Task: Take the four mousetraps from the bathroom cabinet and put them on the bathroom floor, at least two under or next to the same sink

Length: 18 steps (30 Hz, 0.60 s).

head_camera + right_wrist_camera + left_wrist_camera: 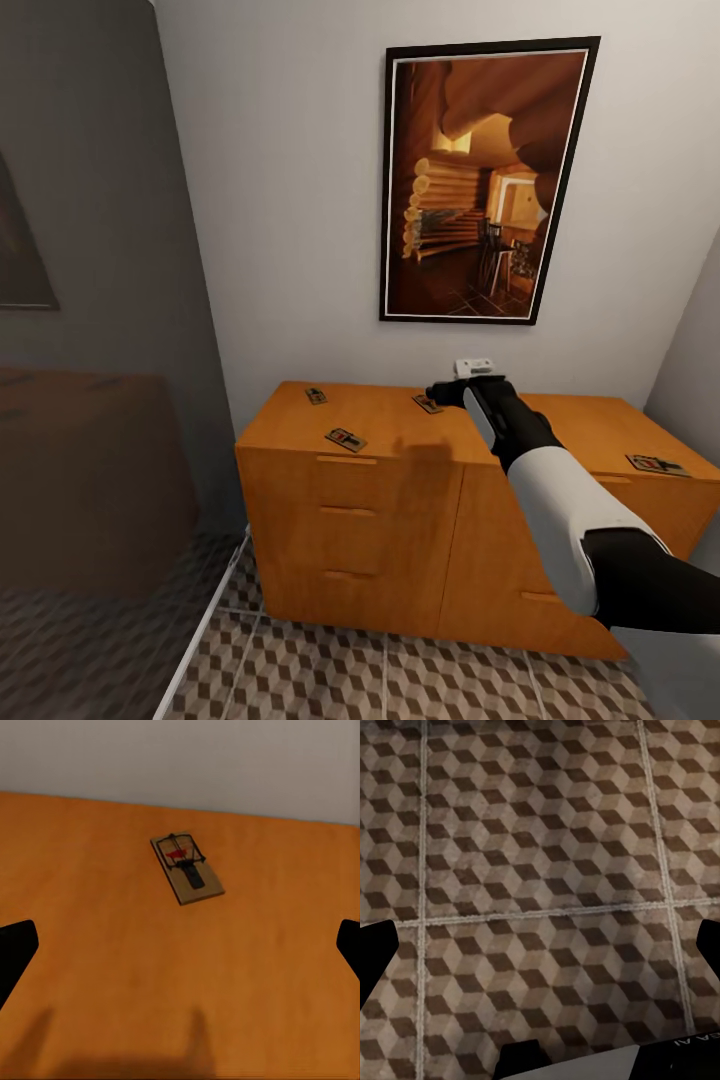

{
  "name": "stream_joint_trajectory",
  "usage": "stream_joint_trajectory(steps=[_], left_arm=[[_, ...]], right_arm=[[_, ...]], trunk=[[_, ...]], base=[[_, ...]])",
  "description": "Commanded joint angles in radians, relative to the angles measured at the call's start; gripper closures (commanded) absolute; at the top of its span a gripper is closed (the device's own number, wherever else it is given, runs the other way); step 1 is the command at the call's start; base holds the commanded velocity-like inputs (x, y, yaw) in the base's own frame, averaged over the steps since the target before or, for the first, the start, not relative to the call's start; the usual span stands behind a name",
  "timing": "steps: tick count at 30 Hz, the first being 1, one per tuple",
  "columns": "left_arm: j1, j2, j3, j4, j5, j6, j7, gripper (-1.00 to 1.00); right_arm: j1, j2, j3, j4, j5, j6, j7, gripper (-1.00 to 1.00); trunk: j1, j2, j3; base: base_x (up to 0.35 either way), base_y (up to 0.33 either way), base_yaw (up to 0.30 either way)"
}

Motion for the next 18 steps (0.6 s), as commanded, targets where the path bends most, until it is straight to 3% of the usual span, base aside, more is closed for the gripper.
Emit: stream_joint_trajectory(steps=[1, 18], left_arm=[[-0.001, 0.000, -0.007, 0.001, -0.001, -0.003, 0.008, -1.00], [-0.001, 0.000, -0.007, 0.001, -0.001, -0.003, 0.008, -1.00]], right_arm=[[-0.001, -0.001, 0.003, 0.004, -0.001, 0.003, -0.003, -1.00], [-0.001, -0.002, 0.003, 0.084, -0.002, -0.060, -0.003, -1.00]], trunk=[[0.000, -0.001, -0.001], [0.000, -0.001, -0.001]], base=[[0.000, 0.000, 0.000], [0.000, 0.000, 0.000]])
